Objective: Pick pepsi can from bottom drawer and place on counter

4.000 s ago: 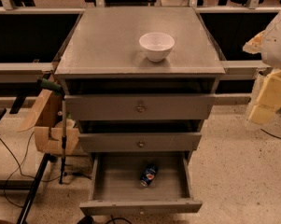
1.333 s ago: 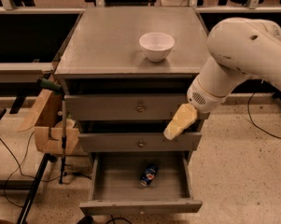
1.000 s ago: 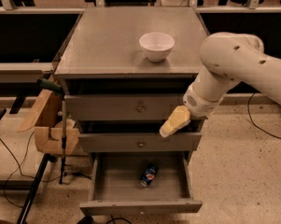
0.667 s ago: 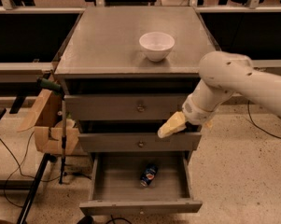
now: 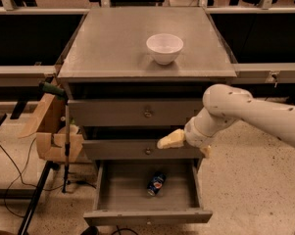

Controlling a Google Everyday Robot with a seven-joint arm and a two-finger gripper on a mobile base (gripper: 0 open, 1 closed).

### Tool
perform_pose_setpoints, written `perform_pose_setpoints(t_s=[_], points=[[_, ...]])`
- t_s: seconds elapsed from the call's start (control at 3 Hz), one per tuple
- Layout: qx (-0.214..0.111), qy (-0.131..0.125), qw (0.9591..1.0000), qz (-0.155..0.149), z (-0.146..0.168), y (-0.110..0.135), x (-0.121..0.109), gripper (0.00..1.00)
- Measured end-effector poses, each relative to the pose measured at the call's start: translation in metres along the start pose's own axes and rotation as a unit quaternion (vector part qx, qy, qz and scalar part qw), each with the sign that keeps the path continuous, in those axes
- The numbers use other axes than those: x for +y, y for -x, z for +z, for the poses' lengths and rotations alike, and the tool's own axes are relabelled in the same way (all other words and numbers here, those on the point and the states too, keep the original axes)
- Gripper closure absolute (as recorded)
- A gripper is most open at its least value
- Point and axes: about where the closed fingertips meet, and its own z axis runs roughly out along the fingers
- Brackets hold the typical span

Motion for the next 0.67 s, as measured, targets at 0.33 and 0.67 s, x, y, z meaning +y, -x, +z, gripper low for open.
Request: perform_pose_setpoints(t_s=[0.33, 0.67], points=[[-0.032, 0.042, 0.9985, 0.016, 0.061, -0.007, 0.005, 0.00], [-0.080, 0.082, 0.9934, 0.003, 0.101, 0.016, 0.012, 0.00]])
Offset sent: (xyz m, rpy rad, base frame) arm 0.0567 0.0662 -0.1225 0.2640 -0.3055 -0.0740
